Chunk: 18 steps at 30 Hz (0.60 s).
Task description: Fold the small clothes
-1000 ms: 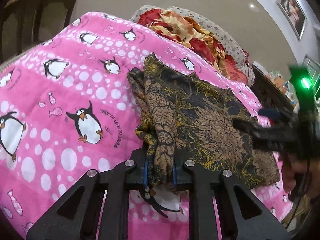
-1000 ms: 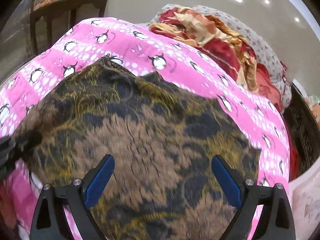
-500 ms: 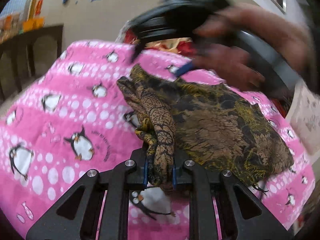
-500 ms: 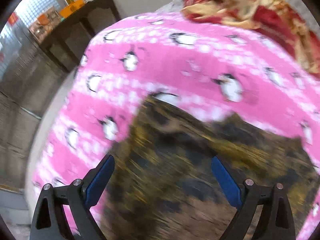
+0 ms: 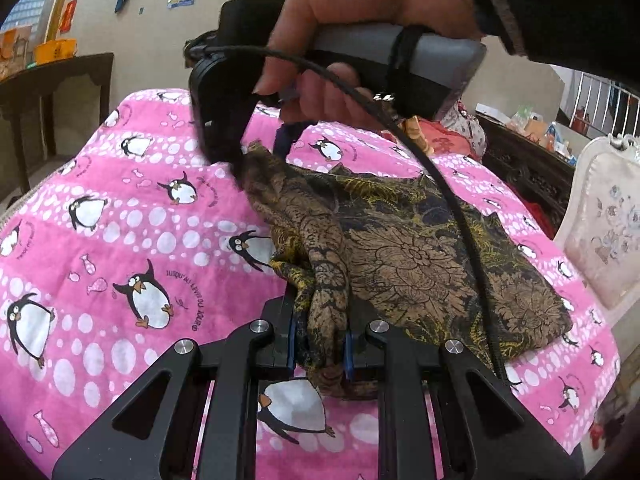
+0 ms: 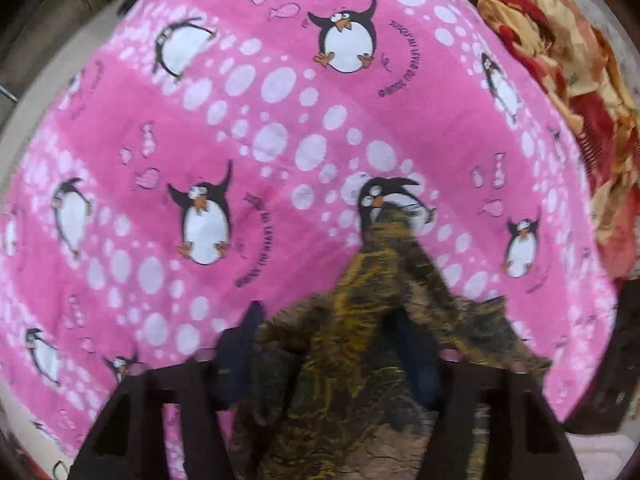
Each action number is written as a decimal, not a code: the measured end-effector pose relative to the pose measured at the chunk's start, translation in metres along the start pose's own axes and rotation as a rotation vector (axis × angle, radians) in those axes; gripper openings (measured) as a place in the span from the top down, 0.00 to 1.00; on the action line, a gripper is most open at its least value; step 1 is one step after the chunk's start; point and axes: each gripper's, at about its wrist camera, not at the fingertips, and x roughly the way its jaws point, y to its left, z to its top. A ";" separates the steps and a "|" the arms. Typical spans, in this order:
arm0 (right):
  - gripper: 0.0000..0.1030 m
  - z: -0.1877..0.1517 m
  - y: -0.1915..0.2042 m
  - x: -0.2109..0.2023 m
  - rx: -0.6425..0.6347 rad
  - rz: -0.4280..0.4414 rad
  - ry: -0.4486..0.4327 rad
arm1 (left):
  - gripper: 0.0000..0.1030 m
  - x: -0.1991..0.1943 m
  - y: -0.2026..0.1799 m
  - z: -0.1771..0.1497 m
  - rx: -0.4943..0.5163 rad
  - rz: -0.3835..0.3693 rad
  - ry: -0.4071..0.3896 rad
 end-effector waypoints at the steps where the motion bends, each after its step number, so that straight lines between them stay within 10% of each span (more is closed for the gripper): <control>1: 0.72 0.000 0.001 -0.001 0.002 -0.009 -0.002 | 0.85 0.002 0.003 0.000 -0.011 -0.003 0.005; 6: 0.87 -0.006 0.000 -0.007 -0.012 -0.044 -0.031 | 0.86 0.004 0.008 0.000 -0.036 -0.009 0.018; 18: 0.89 -0.042 -0.037 -0.024 0.005 0.001 -0.123 | 0.86 0.005 -0.002 0.002 -0.020 0.016 0.044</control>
